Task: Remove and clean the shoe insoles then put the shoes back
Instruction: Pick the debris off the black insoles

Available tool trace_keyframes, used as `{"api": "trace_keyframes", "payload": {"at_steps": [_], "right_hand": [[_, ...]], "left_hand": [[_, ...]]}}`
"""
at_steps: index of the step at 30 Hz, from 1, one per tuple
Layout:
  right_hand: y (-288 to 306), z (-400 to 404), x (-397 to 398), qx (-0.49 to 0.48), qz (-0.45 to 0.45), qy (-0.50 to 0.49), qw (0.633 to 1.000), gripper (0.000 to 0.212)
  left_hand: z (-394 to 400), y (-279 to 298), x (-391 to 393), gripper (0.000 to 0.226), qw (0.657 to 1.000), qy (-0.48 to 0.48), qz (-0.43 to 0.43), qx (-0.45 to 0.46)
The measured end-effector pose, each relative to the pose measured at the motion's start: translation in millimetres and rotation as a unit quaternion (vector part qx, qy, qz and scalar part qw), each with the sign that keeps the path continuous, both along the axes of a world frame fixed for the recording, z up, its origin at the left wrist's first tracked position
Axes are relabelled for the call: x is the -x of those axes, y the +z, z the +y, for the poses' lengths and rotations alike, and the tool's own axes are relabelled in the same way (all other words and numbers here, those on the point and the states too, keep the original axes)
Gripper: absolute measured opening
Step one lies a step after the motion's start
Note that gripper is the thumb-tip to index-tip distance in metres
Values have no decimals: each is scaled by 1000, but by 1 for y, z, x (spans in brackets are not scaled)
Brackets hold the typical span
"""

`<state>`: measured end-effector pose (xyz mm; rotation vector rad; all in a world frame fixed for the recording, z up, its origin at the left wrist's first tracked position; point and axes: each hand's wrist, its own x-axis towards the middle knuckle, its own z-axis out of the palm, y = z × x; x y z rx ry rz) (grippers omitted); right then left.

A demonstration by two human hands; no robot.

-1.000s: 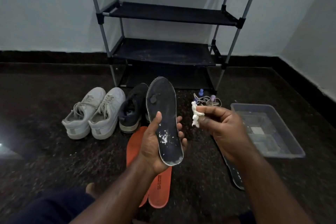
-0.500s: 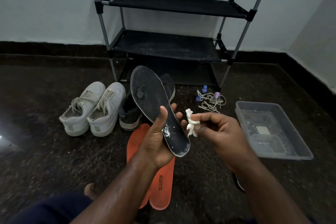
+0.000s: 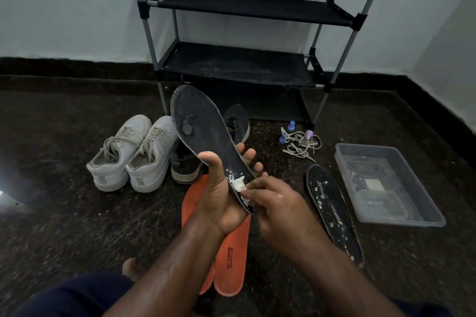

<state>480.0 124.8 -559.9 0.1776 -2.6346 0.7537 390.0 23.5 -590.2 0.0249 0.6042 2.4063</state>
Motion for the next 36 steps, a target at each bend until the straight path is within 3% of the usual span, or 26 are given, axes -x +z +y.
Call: {"api": "trace_keyframes", "payload": {"at_steps": [5,11,36], "right_hand": [[-1,-13,6,10,5,-17,1000,31],[-2,-12,-4,-28,-22,-16,999,28],[-11,-25,15,2,5,-22,1000,24]], "left_hand": [[3,-1,-5,86,998,14,-16,60],[-2,5,2,100,999,37,-21,6],[4,2,-10,99,997,40,-33,54]]}}
